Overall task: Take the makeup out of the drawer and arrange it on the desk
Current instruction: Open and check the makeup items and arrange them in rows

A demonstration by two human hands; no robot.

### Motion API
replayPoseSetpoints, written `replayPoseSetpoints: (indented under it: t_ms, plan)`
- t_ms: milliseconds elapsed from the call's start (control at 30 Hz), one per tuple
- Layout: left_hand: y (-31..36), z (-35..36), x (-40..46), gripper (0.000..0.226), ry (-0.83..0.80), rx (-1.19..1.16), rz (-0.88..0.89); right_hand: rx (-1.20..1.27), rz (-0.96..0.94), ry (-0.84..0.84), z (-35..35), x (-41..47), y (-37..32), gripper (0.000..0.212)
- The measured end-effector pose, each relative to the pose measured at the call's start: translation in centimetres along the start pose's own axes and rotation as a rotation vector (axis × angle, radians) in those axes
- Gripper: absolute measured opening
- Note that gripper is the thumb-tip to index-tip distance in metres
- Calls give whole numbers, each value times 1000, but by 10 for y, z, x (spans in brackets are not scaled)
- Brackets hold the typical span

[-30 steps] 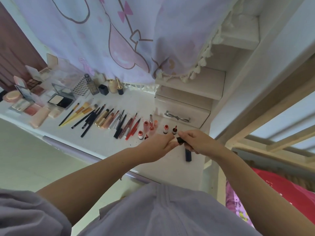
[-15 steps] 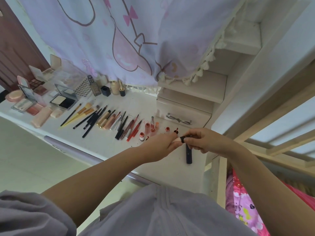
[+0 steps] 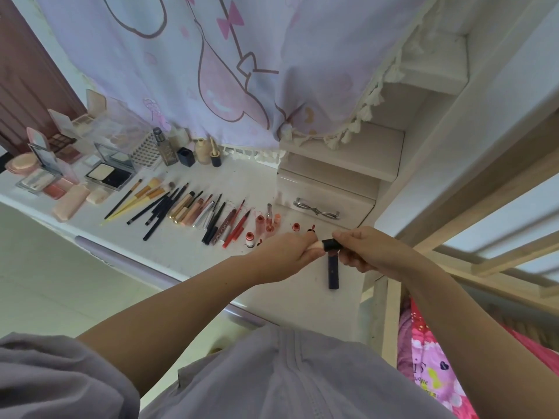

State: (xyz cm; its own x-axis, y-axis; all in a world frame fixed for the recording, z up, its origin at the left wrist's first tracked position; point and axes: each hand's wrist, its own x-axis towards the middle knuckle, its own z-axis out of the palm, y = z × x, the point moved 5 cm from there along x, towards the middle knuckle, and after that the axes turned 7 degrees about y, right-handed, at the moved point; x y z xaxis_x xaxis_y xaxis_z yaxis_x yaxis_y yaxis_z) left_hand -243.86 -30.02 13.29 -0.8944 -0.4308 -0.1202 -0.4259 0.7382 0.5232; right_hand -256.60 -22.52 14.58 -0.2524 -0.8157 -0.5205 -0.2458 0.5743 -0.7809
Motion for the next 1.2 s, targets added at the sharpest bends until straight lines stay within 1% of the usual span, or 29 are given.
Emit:
replayPoseSetpoints:
  t_ms: [67, 100, 133, 233, 267, 367, 433, 533, 567, 600, 700, 733, 867, 900, 1000, 1133, 1200]
  plan:
    - [-3, 1, 0, 24, 4, -6, -6, -9, -36, -21, 1, 1, 1, 25]
    - [-4, 2, -1, 25, 0, -5, -9, -10, -37, -27, 0, 2, 0, 20]
    - [-5, 3, -2, 27, -6, 1, -12, -4, -23, -30, 0, 2, 1, 19]
    - [-3, 4, -1, 29, -9, 17, -10, 11, 23, -22, 1, 2, 3, 30]
    - [-3, 4, 0, 29, -8, 21, -10, 2, 17, -22, 1, 3, 3, 29]
    - [-6, 5, -1, 27, -8, -1, -20, -12, -28, -41, 1, 4, 1, 15]
    - [-7, 5, -1, 28, -5, -9, -22, 15, -25, -35, 0, 5, 1, 18]
    - [-4, 4, 0, 31, 14, 2, -2, 37, 36, -14, 0, 6, 2, 32]
    - [-3, 4, 0, 32, 14, 6, 3, 25, 46, -19, 1, 6, 2, 34]
    - [-4, 5, 0, 31, 13, 1, 5, 12, 40, -30, 1, 7, 2, 32]
    - [-8, 8, -2, 27, 7, -54, -6, -20, -1, -46, 0, 6, -1, 17]
    - [-9, 8, -2, 26, 9, -62, -6, -12, -1, -48, -1, 6, -1, 17]
    - [-7, 6, -1, 25, 18, -63, 2, -14, 46, -31, 0, 6, 0, 37]
    - [-7, 6, 0, 26, 14, -55, 1, -30, 36, -32, 1, 7, 1, 36]
    - [-11, 7, -3, 21, 7, -61, -9, -27, -9, -66, 2, 7, 0, 21]
    - [-11, 6, -4, 18, 16, -79, -1, -33, 22, -39, 3, 8, -1, 33]
    - [-11, 7, -4, 19, 11, -65, -6, -77, 6, -34, 6, 9, -2, 30]
